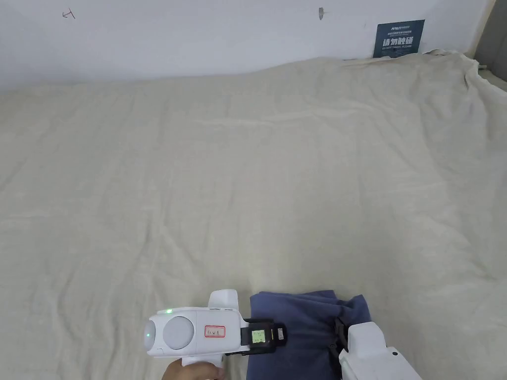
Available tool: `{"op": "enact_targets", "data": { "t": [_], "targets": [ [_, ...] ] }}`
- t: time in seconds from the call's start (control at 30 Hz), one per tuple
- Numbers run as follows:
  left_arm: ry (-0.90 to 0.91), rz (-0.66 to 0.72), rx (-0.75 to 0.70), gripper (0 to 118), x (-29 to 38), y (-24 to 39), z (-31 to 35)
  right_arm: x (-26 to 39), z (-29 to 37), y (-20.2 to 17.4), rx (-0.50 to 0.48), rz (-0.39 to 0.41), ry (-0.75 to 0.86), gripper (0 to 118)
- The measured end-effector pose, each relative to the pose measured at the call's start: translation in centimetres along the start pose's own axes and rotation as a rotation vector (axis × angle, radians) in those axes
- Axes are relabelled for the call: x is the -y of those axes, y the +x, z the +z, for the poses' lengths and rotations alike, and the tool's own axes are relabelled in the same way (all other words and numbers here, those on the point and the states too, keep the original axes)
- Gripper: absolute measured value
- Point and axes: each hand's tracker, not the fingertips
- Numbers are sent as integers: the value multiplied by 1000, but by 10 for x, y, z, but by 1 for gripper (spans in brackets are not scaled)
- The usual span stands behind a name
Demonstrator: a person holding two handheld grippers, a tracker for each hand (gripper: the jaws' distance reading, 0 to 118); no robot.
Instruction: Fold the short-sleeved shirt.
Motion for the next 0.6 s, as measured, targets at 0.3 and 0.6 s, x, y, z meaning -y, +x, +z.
{"op": "enact_targets", "data": {
  "t": [0.3, 0.6],
  "targets": [
    [-38, -14, -51, 35, 1, -4, -7, -9, 0, 4, -28, 28, -29, 0],
    [0, -68, -18, 19, -1, 7, 16, -54, 34, 17, -57, 48, 72, 0]
  ]
}}
